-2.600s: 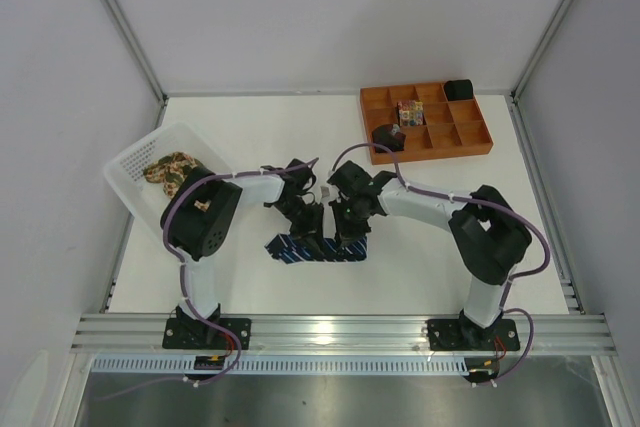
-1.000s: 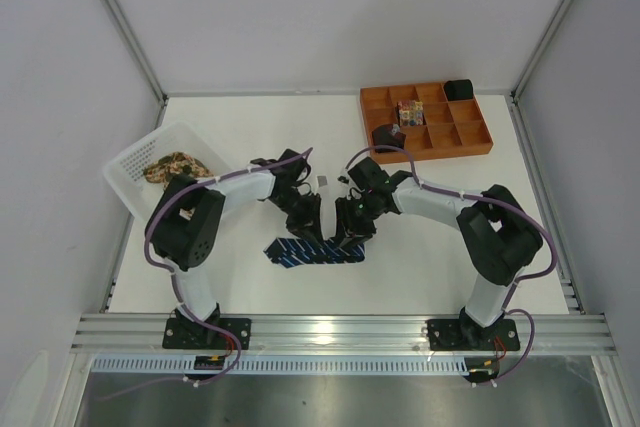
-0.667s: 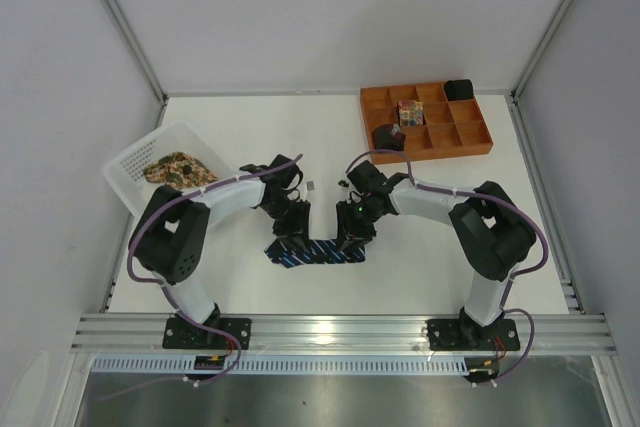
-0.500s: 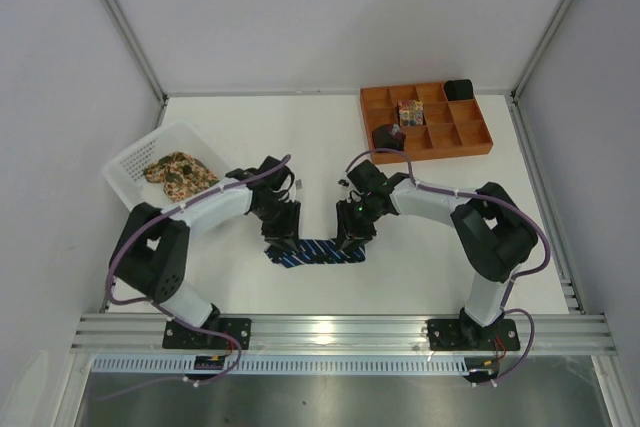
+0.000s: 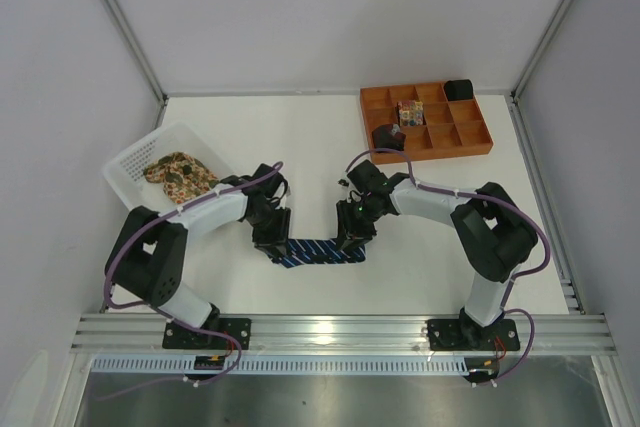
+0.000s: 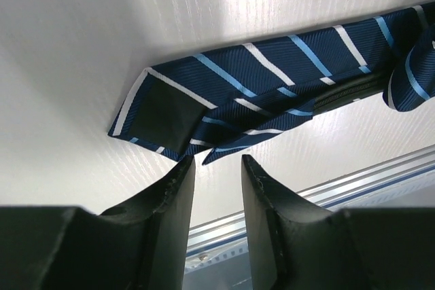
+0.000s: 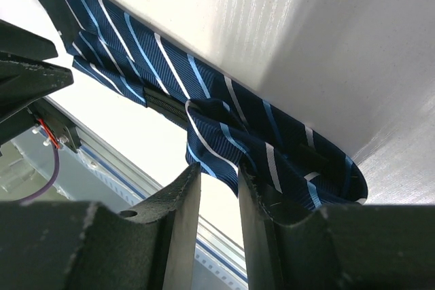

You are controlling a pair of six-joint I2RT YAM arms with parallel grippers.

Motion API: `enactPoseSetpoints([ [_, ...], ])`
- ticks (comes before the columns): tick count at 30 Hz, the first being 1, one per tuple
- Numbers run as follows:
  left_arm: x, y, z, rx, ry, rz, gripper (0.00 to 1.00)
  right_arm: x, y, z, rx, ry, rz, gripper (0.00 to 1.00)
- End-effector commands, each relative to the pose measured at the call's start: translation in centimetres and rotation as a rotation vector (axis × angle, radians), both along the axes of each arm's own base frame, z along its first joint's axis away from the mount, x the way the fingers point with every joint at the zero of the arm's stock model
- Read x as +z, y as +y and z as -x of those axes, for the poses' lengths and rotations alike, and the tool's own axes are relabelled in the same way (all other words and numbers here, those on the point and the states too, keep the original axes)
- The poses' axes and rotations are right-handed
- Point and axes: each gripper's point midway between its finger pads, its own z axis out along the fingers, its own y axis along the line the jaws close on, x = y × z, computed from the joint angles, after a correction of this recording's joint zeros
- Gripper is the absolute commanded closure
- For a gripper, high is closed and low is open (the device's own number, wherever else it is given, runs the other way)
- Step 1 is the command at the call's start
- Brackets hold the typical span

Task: Roll the ties
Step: Roll the tie

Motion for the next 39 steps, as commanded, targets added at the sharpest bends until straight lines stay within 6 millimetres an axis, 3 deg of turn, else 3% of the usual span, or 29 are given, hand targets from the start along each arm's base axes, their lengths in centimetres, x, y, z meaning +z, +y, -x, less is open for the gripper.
enactPoseSetpoints([
  [1, -0.6, -0.3, -0.5, 0.018, -0.005, 0.018, 0.60, 0.1, 0.0, -0.6, 0.006, -0.035, -0.013, 0.66],
  [10, -2.2, -0.5, 0.3, 0.006, 0.049, 0.030, 0.61, 0.0, 0.0, -0.5, 0.005, -0.033, -0.012, 0.67],
  [19, -1.5, -1.3, 0.4, -0.007, 0.049, 0.084, 0.73, -0.2, 0.0, -0.8, 0.009, -0.034, -0.010, 0.68],
  [24, -0.2, -1.4, -0.2, -0.010, 0.018, 0.084, 0.87, -0.3, -0.2, -0.8, 0.010, -0.028, -0.010, 0.68],
  [28, 1.9, -1.7, -1.1, -0.021, -0.026, 0.099, 0.99, -0.3, -0.3, -0.9, 0.010, -0.027, -0.011, 0.68],
  [34, 4.1, -2.0, -2.2, -0.049, -0.062, 0.102, 1.00, -0.3, -0.5, -0.9, 0.009, -0.025, -0.007, 0.68],
  [39, 3.6, -2.0, -3.3, -0.058, -0.070, 0.071, 0.99, -0.5, -0.7, -0.8, 0.013, -0.021, -0.003, 0.68],
])
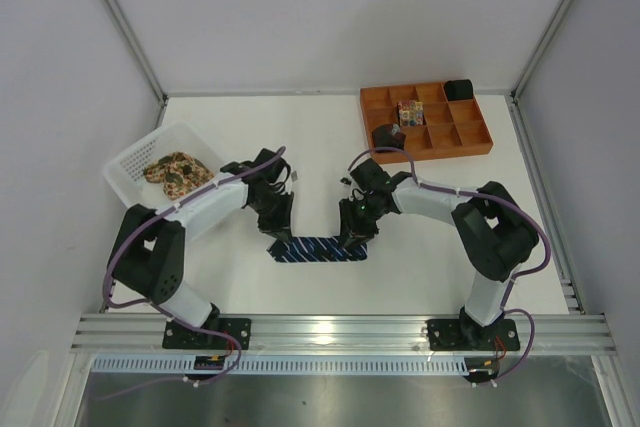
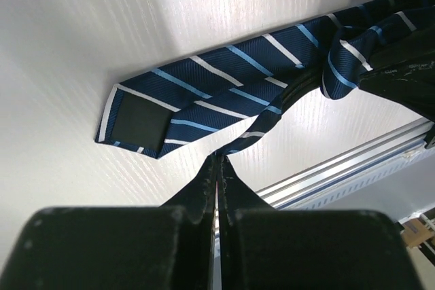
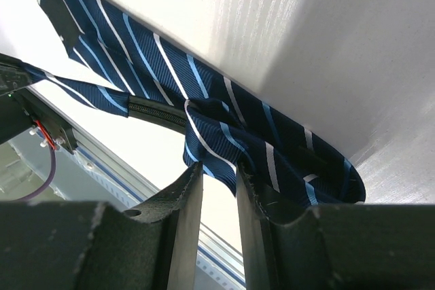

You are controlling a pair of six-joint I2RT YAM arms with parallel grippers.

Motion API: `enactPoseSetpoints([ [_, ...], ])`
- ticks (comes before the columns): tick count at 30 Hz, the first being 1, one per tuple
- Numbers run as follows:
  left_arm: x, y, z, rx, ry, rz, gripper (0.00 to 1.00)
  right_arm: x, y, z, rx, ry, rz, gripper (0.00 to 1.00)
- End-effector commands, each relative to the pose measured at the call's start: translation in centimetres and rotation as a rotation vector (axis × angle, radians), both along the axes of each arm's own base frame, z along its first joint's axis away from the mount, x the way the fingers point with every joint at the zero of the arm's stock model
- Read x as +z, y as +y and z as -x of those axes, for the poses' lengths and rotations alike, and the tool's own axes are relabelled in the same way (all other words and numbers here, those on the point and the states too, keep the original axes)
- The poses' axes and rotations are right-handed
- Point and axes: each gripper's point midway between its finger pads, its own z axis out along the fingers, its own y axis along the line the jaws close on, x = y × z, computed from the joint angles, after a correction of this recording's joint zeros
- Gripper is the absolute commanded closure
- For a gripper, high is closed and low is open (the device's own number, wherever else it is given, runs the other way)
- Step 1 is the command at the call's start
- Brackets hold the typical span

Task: Roll the ties
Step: Roll the tie

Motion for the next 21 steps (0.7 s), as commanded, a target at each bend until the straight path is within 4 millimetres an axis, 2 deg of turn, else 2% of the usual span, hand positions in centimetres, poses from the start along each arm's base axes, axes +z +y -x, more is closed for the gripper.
enactPoseSetpoints([
  [1, 0.6, 0.3, -1.5, -0.019, -0.039, -0.025, 0.99, -0.2, -0.1, -0.2, 0.015, -0.010, -0.003, 0.68],
  [8, -2.2, 1.1, -3.2, -0.045, -0.034, -0.110, 0.99, -0.5, -0.1, -0.4, 0.013, 0.000, -0.004, 0.68],
  [14, -3.3, 1.7, -4.2, -0.059, -0.048, -0.155, 0.97, -0.8, -0.2, -0.3, 0.016, 0.005, 0.003, 0.69],
  [21, -1.9, 1.2, -5.2, -0.055, -0.098, -0.130, 0.97, -0.9, -0.1, -0.4, 0.022, 0.007, 0.001, 0.69],
])
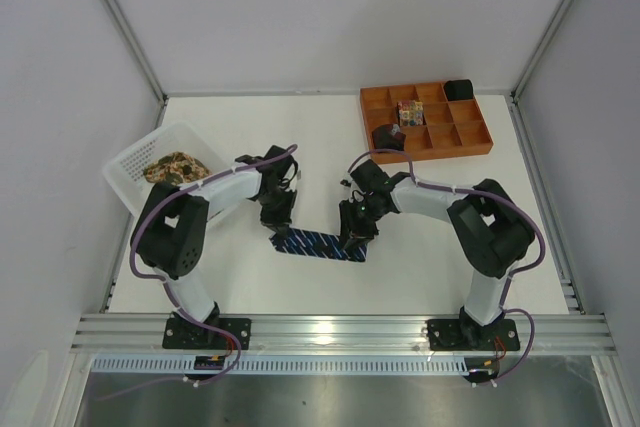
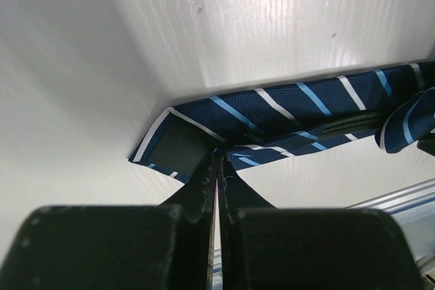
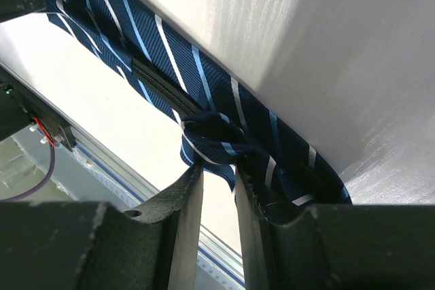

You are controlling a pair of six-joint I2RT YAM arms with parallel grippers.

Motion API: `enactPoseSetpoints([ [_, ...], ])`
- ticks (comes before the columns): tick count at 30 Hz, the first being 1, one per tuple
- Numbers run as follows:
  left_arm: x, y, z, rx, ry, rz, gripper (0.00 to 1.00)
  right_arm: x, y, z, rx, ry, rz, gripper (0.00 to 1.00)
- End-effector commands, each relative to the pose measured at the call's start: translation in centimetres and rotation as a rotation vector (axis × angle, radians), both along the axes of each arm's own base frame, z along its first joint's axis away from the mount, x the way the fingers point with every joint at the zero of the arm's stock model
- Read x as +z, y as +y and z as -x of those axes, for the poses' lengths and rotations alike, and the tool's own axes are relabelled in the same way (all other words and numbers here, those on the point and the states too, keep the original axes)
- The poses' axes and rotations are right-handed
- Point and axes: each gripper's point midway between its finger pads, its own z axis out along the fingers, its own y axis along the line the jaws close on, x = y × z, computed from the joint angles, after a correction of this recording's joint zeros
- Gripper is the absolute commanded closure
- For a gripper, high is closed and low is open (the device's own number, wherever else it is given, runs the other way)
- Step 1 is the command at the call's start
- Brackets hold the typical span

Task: Roll the ties
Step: Roll the tie

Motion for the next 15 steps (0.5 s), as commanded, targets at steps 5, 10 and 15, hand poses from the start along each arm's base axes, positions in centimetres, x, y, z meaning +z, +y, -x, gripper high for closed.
enactPoseSetpoints([
  [5, 1.4, 0.5, -2.7, -0.029, -0.111, -0.026, 0.97, -0.3, -0.1, -0.6, 0.012, -0.019, 0.007, 0.69],
  [10, -0.5, 1.5, -3.4, -0.026, -0.090, -0.071, 0.94, -0.3, 0.0, -0.5, 0.013, -0.018, 0.006, 0.69],
  [15, -0.4, 2.0, -4.1, 0.001, -0.107, -0.077, 0.76, -0.3, 0.0, -0.6, 0.009, -0.018, 0.004, 0.69],
])
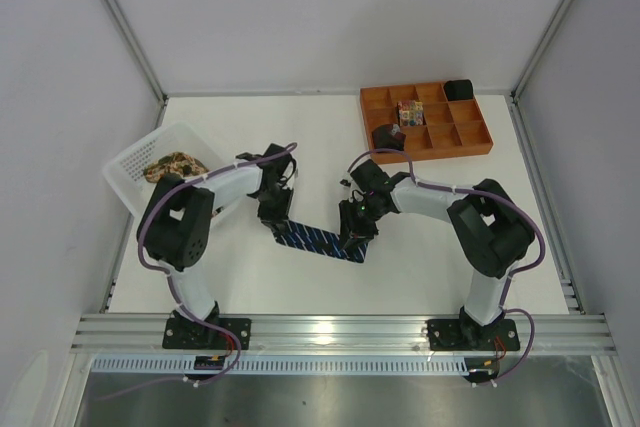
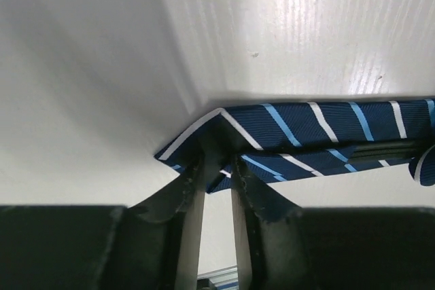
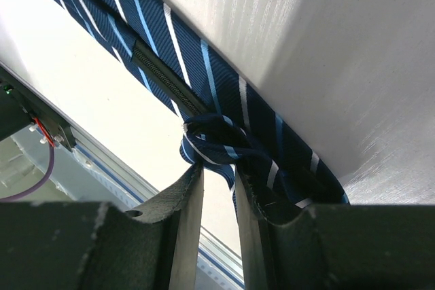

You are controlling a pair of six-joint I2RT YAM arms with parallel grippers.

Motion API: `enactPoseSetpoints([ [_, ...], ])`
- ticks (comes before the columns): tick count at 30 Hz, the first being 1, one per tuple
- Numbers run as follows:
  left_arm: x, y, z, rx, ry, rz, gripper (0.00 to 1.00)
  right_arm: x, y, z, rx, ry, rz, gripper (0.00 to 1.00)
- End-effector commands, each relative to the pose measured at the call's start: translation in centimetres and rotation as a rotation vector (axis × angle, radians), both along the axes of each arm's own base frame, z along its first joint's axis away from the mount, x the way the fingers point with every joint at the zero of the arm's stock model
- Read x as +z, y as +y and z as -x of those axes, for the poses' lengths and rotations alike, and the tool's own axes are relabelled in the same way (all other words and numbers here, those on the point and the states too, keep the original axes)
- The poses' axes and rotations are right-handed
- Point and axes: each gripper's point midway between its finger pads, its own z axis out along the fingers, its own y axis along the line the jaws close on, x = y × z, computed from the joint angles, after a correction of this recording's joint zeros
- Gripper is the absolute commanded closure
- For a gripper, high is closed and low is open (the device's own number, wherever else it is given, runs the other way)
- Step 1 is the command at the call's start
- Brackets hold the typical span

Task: Roll the ties
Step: Roll the tie

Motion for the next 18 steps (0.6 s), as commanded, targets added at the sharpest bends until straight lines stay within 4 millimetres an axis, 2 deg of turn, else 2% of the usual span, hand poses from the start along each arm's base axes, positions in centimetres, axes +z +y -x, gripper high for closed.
enactPoseSetpoints([
  [1, 1.4, 0.6, -2.4, 0.014, -0.094, -0.008, 0.71, -0.3, 0.0, -0.6, 0.007, -0.017, 0.009, 0.69],
  [3, 2.1, 0.6, -2.8, 0.025, -0.112, -0.002, 0.60, -0.2, 0.1, -0.7, 0.009, -0.021, 0.006, 0.69],
  [9, 6.9, 0.2, -3.4, 0.073, -0.225, 0.059, 0.51, 0.3, 0.3, -1.0, 0.009, -0.032, -0.002, 0.69],
  [11, 7.8, -0.3, -3.1, 0.080, -0.236, 0.099, 0.50, 0.5, 0.4, -1.1, 0.010, -0.034, -0.003, 0.69],
  [13, 9.2, -1.8, -2.6, 0.073, -0.238, 0.203, 0.51, 0.9, 0.5, -1.1, 0.010, -0.039, -0.008, 0.69],
  [14, 9.2, -2.5, -2.0, 0.066, -0.218, 0.247, 0.52, 1.3, 0.5, -1.2, 0.009, -0.046, -0.014, 0.69],
  [15, 9.4, -3.2, -1.6, 0.059, -0.203, 0.292, 0.56, 1.5, 0.6, -1.2, 0.009, -0.050, -0.017, 0.69],
  [16, 10.3, -5.2, -1.0, 0.034, -0.170, 0.414, 0.59, 1.6, 0.6, -1.2, 0.007, -0.050, -0.018, 0.69],
  [17, 9.9, -6.0, 0.0, 0.023, -0.121, 0.472, 0.67, 1.9, 0.7, -1.4, 0.006, -0.056, -0.022, 0.69],
  [18, 9.7, -7.2, 0.0, 0.010, -0.093, 0.538, 0.72, 1.8, 0.7, -1.4, 0.005, -0.053, -0.023, 0.69],
])
